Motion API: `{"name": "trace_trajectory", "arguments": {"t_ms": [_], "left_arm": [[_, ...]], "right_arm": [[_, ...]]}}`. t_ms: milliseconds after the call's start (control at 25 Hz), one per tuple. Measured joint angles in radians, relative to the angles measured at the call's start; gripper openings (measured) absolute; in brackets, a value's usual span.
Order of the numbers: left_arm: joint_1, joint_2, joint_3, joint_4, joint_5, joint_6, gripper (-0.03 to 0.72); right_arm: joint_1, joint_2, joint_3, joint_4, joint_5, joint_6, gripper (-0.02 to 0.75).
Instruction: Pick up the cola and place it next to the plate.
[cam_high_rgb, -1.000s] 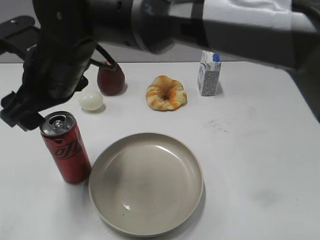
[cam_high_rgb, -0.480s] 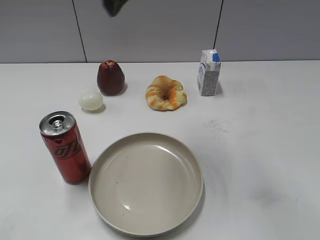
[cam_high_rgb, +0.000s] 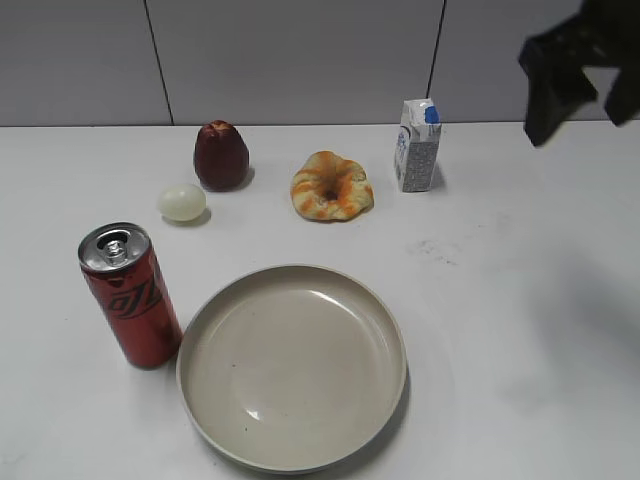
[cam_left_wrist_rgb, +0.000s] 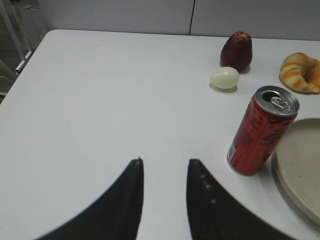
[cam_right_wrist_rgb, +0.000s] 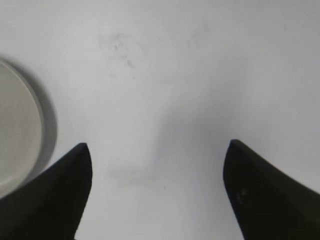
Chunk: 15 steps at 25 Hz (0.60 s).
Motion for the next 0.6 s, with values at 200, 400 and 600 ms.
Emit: {"name": "trace_trajectory", "arguments": {"t_ms": [200,400,600], "left_arm": [[0.0,0.0,0.0,0.0,0.0,0.0,0.237],[0.0,0.0,0.0,0.0,0.0,0.0,0.237],[0.0,0.0,0.0,0.0,0.0,0.0,0.237]], "right_arm": [[-0.009,-0.23,0.279,0.015,-0.013,0.026,0.596],[-0.01,-0.508,0.507,0.026,-0.058,0.053,0.594],[-0.01,-0.814,0.679,0.026,-0.103,0.059,0.593]]}}
